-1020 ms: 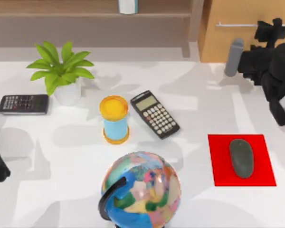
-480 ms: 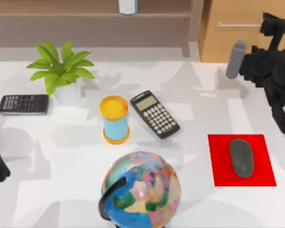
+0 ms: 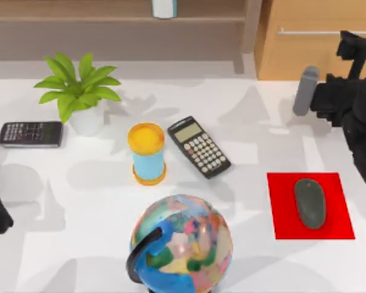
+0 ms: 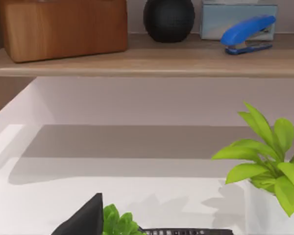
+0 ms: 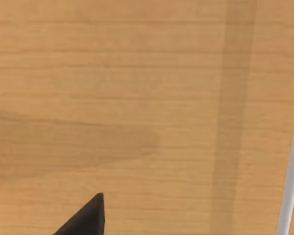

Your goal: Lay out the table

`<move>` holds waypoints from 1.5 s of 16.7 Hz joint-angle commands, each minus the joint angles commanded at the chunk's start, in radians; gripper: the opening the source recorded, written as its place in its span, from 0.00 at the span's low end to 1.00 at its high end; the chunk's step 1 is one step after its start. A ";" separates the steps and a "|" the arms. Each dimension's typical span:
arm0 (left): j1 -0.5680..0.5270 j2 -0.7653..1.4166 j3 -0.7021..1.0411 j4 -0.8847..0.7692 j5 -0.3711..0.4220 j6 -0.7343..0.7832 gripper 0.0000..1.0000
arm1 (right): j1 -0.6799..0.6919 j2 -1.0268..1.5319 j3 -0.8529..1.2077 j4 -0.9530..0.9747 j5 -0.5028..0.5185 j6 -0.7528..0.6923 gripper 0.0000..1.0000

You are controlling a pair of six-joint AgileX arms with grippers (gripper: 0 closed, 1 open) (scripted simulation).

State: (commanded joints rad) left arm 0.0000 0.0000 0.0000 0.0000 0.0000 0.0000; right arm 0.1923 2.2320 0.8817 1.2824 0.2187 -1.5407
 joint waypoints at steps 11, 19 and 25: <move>0.000 0.000 0.000 0.000 0.000 0.000 1.00 | 0.287 -0.025 0.111 -0.079 0.111 0.321 1.00; 0.000 0.000 0.000 0.000 0.000 0.000 1.00 | 0.494 0.062 0.510 -0.401 0.349 0.954 1.00; 0.000 0.000 0.000 0.000 0.000 0.000 1.00 | 0.540 0.140 0.847 -0.651 0.503 1.371 1.00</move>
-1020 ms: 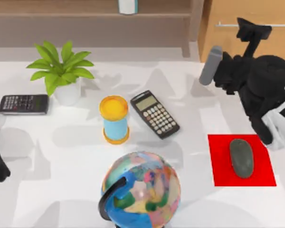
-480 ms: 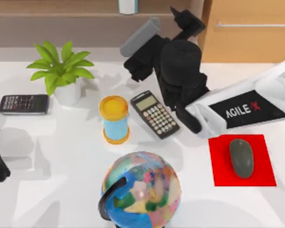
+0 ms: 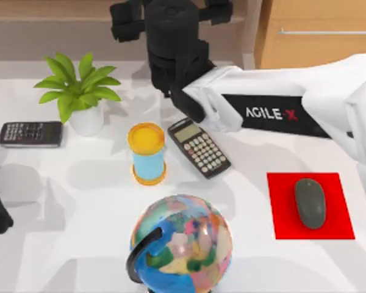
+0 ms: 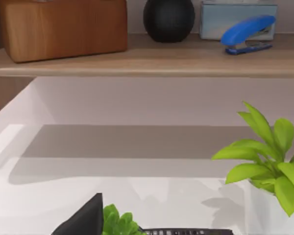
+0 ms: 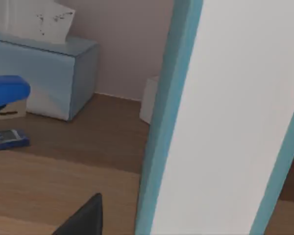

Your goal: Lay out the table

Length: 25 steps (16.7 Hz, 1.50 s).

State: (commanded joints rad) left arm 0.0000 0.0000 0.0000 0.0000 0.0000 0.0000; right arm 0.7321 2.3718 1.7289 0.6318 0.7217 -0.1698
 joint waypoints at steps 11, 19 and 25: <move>0.000 0.000 0.000 0.000 0.000 0.000 1.00 | 0.008 0.030 0.145 -0.095 0.056 0.160 1.00; 0.000 0.000 0.000 0.000 0.000 0.000 1.00 | -0.012 0.098 0.263 -0.148 0.034 0.160 1.00; 0.000 0.000 0.000 0.000 0.000 0.000 1.00 | -0.012 0.098 0.263 -0.148 0.034 0.160 0.70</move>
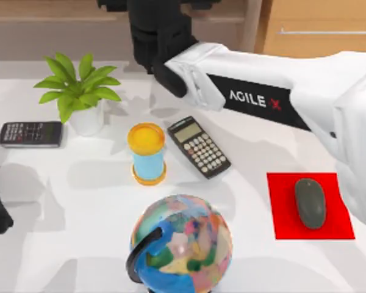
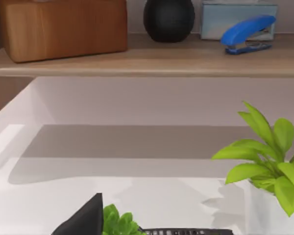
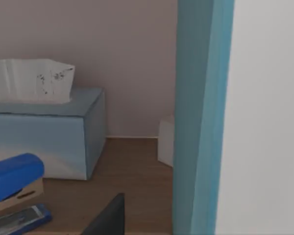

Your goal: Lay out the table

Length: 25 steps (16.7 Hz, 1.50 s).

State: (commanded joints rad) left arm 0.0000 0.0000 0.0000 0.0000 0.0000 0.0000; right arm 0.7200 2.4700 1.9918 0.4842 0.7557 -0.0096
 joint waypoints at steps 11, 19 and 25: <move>0.000 0.000 0.000 0.000 0.000 0.000 1.00 | 0.000 0.000 0.000 0.000 0.000 0.000 0.00; 0.000 0.000 0.000 0.000 0.000 0.000 1.00 | 0.005 -0.004 -0.003 0.001 0.000 0.002 0.00; 0.000 0.000 0.000 0.000 0.000 0.000 1.00 | 0.045 -0.109 -0.147 0.035 0.037 0.005 0.00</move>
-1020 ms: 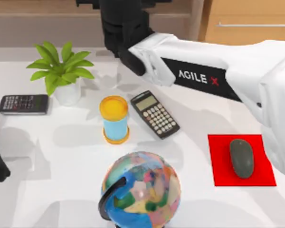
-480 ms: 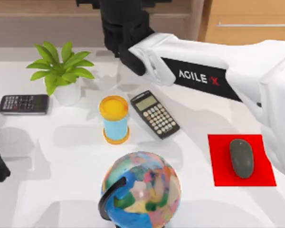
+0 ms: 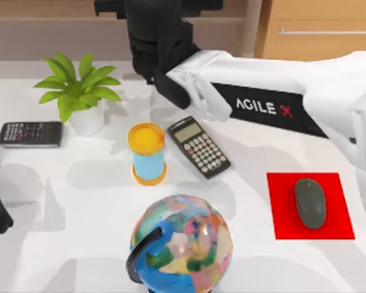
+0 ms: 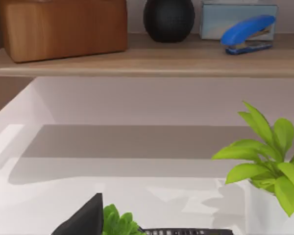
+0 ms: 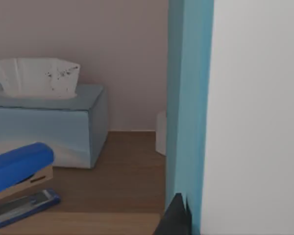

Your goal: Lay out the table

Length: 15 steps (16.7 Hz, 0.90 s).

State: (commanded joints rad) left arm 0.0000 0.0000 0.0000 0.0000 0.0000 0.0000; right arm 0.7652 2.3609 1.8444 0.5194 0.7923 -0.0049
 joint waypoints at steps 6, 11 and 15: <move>0.000 0.000 0.000 0.000 0.000 0.000 1.00 | 0.006 -0.029 -0.041 0.011 0.012 0.000 0.00; 0.000 0.000 0.000 0.000 0.000 0.000 1.00 | 0.008 -0.108 -0.130 0.015 -0.044 0.002 0.00; 0.000 0.000 0.000 0.000 0.000 0.000 1.00 | 0.011 -0.279 -0.351 0.027 -0.190 0.045 0.00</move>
State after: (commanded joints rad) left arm 0.0000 0.0000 0.0000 0.0000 0.0000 0.0000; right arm 0.7764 2.0823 1.4935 0.5463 0.6025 0.0402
